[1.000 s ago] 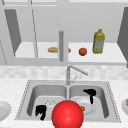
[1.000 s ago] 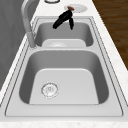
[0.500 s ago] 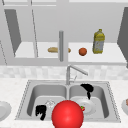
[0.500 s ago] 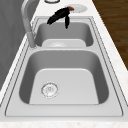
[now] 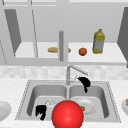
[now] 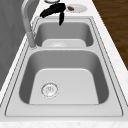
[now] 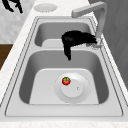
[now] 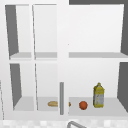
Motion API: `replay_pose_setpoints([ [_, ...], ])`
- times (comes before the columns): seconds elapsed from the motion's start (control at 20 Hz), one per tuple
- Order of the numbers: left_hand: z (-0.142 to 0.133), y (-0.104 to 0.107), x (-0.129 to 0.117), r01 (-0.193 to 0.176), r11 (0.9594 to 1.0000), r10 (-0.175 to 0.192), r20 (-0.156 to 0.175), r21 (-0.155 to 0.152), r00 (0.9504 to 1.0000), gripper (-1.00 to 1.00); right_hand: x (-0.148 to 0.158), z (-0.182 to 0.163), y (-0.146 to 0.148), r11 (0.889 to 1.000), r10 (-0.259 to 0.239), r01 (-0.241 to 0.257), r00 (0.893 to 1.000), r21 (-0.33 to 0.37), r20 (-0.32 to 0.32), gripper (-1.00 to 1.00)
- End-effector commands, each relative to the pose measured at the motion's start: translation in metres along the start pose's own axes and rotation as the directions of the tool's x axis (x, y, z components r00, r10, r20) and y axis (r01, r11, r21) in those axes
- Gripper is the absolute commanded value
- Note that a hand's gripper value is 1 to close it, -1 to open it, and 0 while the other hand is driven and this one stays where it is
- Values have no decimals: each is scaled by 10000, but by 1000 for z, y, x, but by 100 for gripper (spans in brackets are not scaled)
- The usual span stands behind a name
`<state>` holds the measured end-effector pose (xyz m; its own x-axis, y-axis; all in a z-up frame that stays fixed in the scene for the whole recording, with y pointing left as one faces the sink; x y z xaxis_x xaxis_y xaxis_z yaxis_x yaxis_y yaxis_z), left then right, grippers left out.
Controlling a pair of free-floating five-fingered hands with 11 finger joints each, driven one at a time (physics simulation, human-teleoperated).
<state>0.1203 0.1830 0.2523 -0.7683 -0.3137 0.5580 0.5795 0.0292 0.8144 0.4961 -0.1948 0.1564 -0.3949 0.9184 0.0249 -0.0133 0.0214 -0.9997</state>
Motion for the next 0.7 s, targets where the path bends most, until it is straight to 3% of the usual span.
replay_pose_setpoints([
  [0.0, 0, 0, 0, 0, 10000, 0, 0, 0, 10000, 0, 5, -13, -18, 9961, 339, -356, 9992, -811, -227, -100],
  [0.45, 0, 0, 0, 0, 10000, 0, 0, 0, 10000, 0, 23, -41, -33, 9952, 515, -517, 9987, -834, -38, -100],
  [0.65, 0, 0, 0, 0, 10000, 0, 0, 0, 10000, 0, 28, -57, -32, 9984, 331, -332, 9994, -447, -27, -100],
])
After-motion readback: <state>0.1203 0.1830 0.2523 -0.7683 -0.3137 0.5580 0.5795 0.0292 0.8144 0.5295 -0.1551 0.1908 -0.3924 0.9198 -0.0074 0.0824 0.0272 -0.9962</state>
